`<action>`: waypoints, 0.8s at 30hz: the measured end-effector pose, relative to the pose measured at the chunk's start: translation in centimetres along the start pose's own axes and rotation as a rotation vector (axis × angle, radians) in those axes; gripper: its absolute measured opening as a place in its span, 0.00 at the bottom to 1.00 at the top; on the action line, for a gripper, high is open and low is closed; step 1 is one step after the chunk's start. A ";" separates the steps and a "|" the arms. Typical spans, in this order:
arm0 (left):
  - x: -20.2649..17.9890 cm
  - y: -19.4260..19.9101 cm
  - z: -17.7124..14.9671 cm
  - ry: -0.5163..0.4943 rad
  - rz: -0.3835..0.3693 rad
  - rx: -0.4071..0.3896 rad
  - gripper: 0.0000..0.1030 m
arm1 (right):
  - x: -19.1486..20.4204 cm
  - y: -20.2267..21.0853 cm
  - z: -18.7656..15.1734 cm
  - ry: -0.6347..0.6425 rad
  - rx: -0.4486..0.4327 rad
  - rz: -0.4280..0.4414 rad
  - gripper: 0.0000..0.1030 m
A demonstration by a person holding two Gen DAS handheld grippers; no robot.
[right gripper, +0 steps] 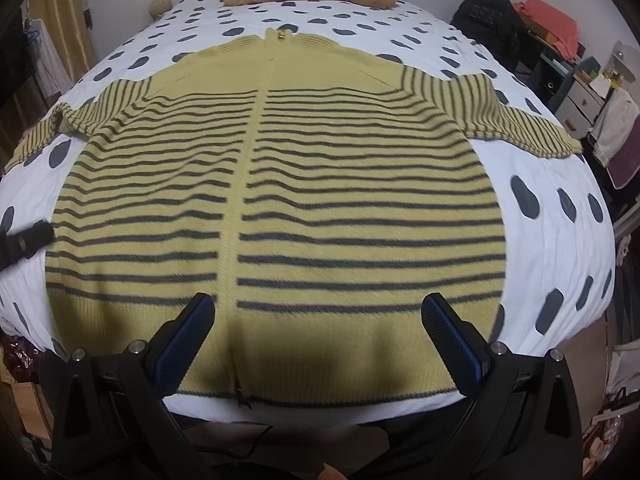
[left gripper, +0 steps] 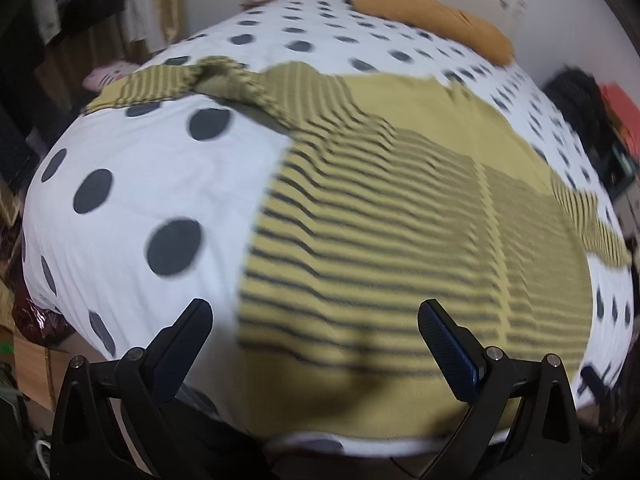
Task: Fold large clothes
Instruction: 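Grasp the sleeve cuff with the left gripper and lift it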
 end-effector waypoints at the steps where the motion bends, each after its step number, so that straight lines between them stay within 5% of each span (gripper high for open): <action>1: 1.8 -0.5 1.4 0.038 0.000 -0.015 0.99 | 0.7 -0.2 0.3 0.011 -0.002 0.004 1.00; 9: 18.0 -6.9 13.1 0.306 0.058 -0.057 0.89 | 6.7 -2.4 2.3 0.099 0.017 0.060 1.00; 15: 29.3 -11.6 17.2 0.617 0.024 -0.055 0.89 | 10.5 -4.5 3.3 0.151 0.040 0.083 1.00; 20: 33.4 -12.4 20.0 0.726 0.045 -0.096 0.89 | 11.4 -5.9 3.7 0.152 0.067 0.082 1.00; 24: 35.6 -14.4 22.6 0.786 0.034 -0.052 0.89 | 11.5 -6.7 3.9 0.142 0.085 0.082 1.00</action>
Point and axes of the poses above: each gripper's, at about its wrist camera, not at the fingertips, and y roughly against the way its jaws point, x to its left, z to its top, the point moved 4 cm from there along -y, roughly the way its jaws point, and after that the axes turned 3 degrees about -x, right-handed, at the moved point
